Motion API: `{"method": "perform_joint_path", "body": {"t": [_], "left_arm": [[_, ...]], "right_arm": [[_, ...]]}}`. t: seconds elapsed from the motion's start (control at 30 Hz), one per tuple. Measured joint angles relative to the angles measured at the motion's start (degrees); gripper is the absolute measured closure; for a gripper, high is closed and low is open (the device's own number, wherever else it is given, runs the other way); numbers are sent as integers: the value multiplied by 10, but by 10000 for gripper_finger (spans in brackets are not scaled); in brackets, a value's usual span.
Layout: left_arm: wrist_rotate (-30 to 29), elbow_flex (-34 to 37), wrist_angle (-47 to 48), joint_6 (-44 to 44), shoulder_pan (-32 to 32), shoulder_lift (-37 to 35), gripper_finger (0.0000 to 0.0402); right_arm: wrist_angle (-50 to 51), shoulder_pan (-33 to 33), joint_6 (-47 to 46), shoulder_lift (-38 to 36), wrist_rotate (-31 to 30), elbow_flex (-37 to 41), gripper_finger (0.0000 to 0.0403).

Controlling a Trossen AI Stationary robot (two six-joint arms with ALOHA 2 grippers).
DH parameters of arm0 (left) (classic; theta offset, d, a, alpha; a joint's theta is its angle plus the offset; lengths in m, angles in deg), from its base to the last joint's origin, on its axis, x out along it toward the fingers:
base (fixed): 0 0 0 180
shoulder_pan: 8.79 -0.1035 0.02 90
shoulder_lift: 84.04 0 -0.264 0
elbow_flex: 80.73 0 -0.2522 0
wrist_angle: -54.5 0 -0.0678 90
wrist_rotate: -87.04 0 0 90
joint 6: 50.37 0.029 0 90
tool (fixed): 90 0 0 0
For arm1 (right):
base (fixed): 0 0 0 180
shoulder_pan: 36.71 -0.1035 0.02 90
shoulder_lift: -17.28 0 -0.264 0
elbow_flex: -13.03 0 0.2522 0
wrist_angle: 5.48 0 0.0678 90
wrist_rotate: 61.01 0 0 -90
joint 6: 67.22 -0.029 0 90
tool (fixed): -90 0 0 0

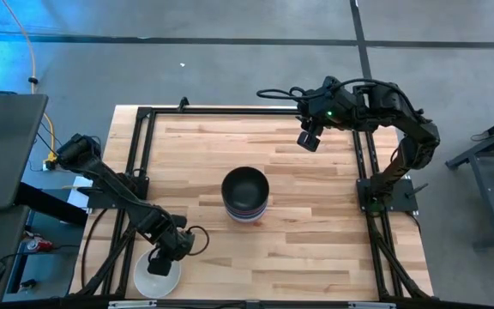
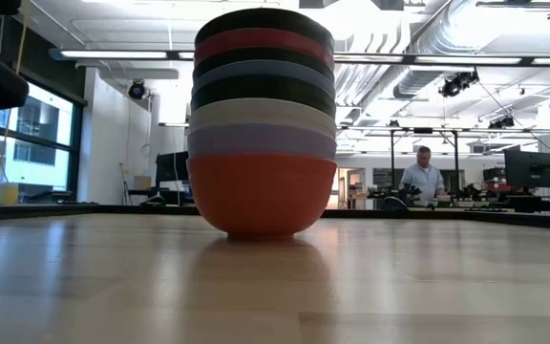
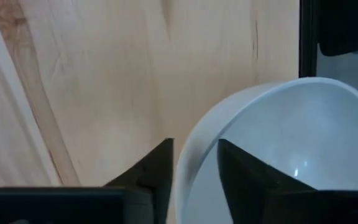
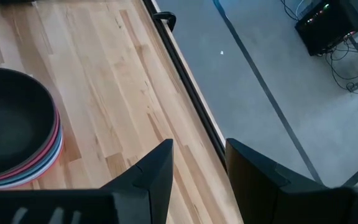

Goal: Nest bowls inside each other
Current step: Stack the white bowl on the black bowl

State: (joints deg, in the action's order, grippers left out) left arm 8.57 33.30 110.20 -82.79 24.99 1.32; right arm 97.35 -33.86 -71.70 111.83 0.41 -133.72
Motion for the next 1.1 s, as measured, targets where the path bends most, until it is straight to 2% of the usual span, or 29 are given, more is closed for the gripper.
{"method": "perform_joint_path", "body": {"t": [0.2,0.27,0.57,0.87,1.1], "left_arm": [[0,0,5,25,-4,0,377],[-4,0,7,25,-9,0,394],[1,0,21,48,-46,0,398],[60,0,49,111,-108,0,400],[65,-8,81,149,-144,0,401]], "right_arm": [[-1,0,0,4,0,0,263],[-1,0,0,5,0,0,263],[-2,0,-1,5,0,0,263],[-2,0,0,5,0,0,263],[-2,0,8,4,0,0,263]]}}
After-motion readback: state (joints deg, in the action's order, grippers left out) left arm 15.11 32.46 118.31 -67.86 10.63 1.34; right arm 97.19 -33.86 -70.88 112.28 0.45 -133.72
